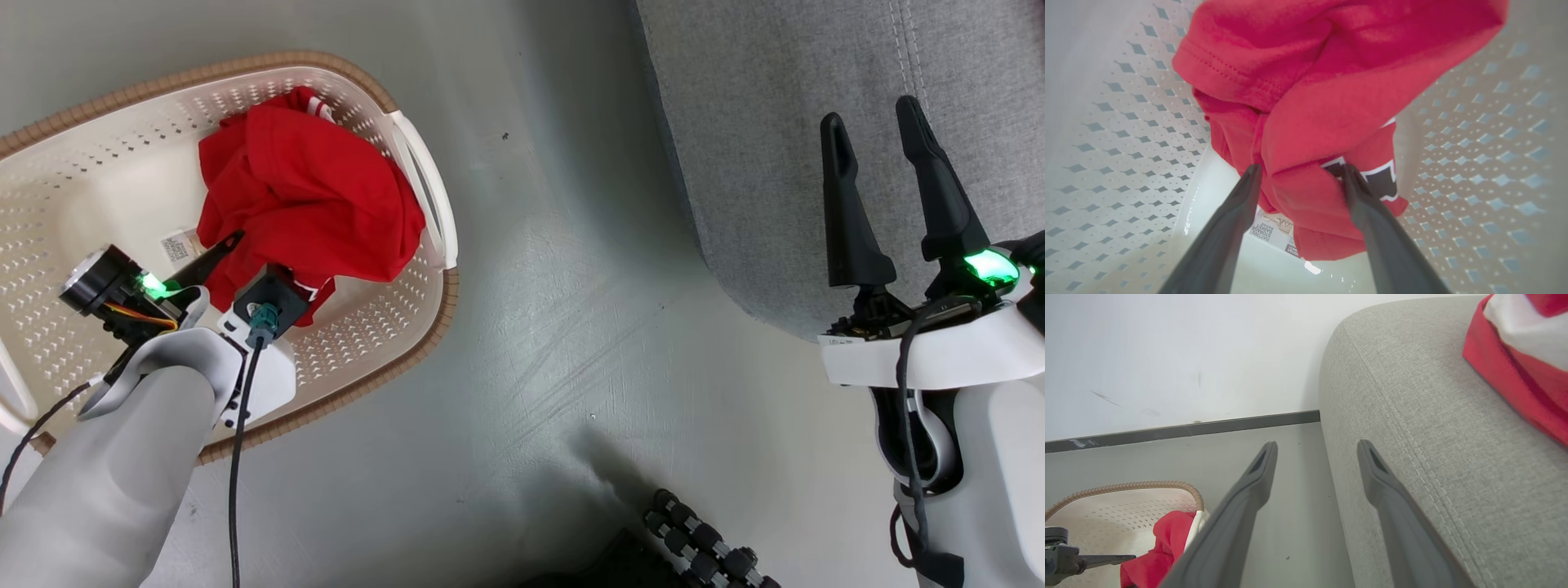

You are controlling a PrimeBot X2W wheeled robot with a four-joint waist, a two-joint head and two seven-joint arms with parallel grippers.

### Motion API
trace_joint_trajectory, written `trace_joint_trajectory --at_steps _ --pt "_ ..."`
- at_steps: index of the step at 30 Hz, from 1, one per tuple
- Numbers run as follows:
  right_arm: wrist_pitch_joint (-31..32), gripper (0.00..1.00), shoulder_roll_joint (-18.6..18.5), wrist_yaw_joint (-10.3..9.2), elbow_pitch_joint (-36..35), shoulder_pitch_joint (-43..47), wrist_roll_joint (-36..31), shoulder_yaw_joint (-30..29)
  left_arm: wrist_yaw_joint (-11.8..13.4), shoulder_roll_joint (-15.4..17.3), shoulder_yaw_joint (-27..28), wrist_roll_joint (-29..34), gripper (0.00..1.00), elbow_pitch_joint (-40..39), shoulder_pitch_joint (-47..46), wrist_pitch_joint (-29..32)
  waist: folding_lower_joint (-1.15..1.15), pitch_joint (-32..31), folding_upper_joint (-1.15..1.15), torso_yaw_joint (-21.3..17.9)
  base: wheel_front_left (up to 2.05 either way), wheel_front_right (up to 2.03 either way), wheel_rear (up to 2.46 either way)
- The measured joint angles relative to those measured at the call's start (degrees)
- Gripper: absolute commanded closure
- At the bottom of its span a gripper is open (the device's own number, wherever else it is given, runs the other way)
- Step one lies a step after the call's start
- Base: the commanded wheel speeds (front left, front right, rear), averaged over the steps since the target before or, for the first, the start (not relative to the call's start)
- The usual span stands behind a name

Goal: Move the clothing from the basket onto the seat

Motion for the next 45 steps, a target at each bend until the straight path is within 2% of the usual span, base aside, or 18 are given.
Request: trace_joint_trajectory --at_steps 4,5,6,8,9,27,34,45 --pt "0.0 0.00 0.0 0.00 0.0 -0.5 0.0 0.1 0.3 -0.3 0.0 0.1 0.00 0.7 -0.9 0.2 0.00 0.7 0.00 -0.2 0.00 0.00 0.00" --pt "0.0 0.00 0.0 0.00 0.0 -0.8 0.0 0.1 0.4 -0.4 0.2 0.0 0.23 0.9 -1.0 0.2 0.00 0.9 0.00 -0.2 0.00 0.00 0.00" --pt "0.0 0.00 0.0 0.00 0.0 -0.9 0.0 0.0 0.4 -0.6 0.1 0.0 0.56 1.0 -1.1 0.2 0.00 1.0 0.00 -0.2 0.00 0.00 0.00" --pt "0.0 0.00 0.0 0.00 0.0 -1.0 0.0 -0.1 0.4 -1.2 0.1 0.0 0.96 1.3 -1.4 0.1 0.00 1.1 0.00 -0.1 0.00 0.00 0.00" --pt "0.0 0.00 0.0 0.00 0.1 -1.0 0.0 -0.2 0.4 -1.5 0.0 0.0 1.00 1.4 -1.4 0.1 0.00 1.1 0.00 0.0 0.00 0.00 0.00" --pt "0.0 0.00 0.0 0.00 1.4 -4.4 -0.2 -0.2 1.2 -4.4 1.9 -3.7 1.00 -1.0 -1.7 -7.4 0.00 -1.4 0.00 2.5 0.00 0.00 0.00" --pt "0.0 0.00 0.0 0.00 2.5 -4.7 -1.5 -0.2 1.9 -6.5 3.1 -5.6 1.00 -4.9 -1.3 -9.5 0.00 -3.6 0.00 4.2 0.00 0.00 0.00" --pt "0.0 0.00 -0.1 0.00 4.9 -5.8 -4.9 1.0 2.1 -7.4 5.4 -9.1 1.00 -12.3 1.2 -10.7 0.00 -8.2 0.00 7.5 0.00 0.00 0.00"
